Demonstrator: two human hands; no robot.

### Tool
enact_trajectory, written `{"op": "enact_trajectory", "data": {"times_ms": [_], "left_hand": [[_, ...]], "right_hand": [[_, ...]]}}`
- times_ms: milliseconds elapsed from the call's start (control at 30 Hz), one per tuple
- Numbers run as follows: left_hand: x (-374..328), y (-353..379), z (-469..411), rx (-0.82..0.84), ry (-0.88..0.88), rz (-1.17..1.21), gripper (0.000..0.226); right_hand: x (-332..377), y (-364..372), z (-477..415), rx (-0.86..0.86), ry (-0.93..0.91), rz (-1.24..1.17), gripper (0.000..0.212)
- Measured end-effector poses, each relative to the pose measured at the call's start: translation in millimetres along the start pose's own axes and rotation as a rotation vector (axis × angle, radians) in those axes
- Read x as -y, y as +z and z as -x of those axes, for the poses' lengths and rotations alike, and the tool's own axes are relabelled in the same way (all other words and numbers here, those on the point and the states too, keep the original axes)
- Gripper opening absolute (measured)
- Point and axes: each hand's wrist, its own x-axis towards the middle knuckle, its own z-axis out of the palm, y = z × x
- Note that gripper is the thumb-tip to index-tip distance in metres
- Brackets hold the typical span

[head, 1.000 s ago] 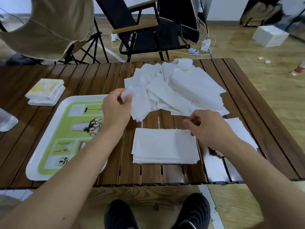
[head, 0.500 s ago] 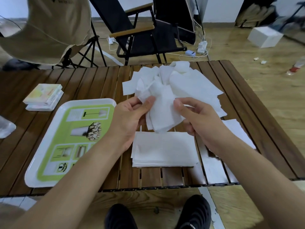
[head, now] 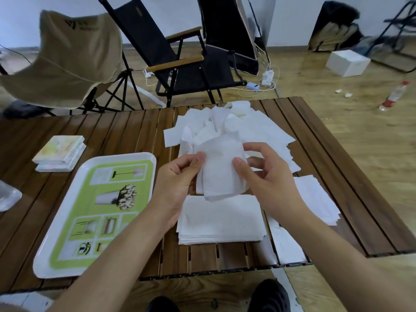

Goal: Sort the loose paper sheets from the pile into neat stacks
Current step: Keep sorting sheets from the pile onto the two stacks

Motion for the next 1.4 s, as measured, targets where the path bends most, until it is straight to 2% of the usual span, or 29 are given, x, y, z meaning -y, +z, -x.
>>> {"op": "enact_trajectory", "data": {"times_ms": [133,300,467,567,667,733,867,1067,1167,1233,1300,1400], "left_hand": [[2,-1,-2,-0.031,-0.005,-0.022,0.022],[3,1,-1,-0.043,-0.009,-0.026,0.027],[1,3,1,-0.053,0.056,-0.066,0.027],[2,4,2,-0.068,0.091,-0.085,0.027],[4,6,3,-0.067,0.084,-0.067,0.026],[4,7,3,-0.071,0.05,-0.018,0.023],[1,8,3,-0.039,-0.024,0.094,0.018],[0,13,5,-0.028,-0.054,0.127,0.025],[0,14,6,-0.062,-0.063,0.131,0.025],[-1,15,7,-0.085,-0.036,0.087,0.02],[-1,15,8,-0.089,0.017,0.019,0.018],[1,17,9,-0.058,0.053,-0.073,0.021]], "right_hand": [[2,0,2,0.021,-0.021,-0.035,0.007],[0,2,0,0.036,0.013,-0.04,0.009],[3,3,-1,0.041,0.164,-0.145,0.017],[-1,4,-1,0.046,0.096,-0.014,0.021],[-4,6,0,0.05,0.018,0.068,0.015],[-3,5,0,0.026,0.037,0.063,0.024],[-4,-3,-3,0.056,0.226,-0.054,0.045],[-1,-3,-1,0.105,0.258,-0.106,0.031],[-4,-3,-2,0.024,0.254,-0.055,0.021],[-8,-2,-1,-0.058,0.201,0.077,0.016],[-6,2,2,-0.035,0.163,0.135,0.024],[0,9,8,0.164,0.237,-0.003,0.045]]}}
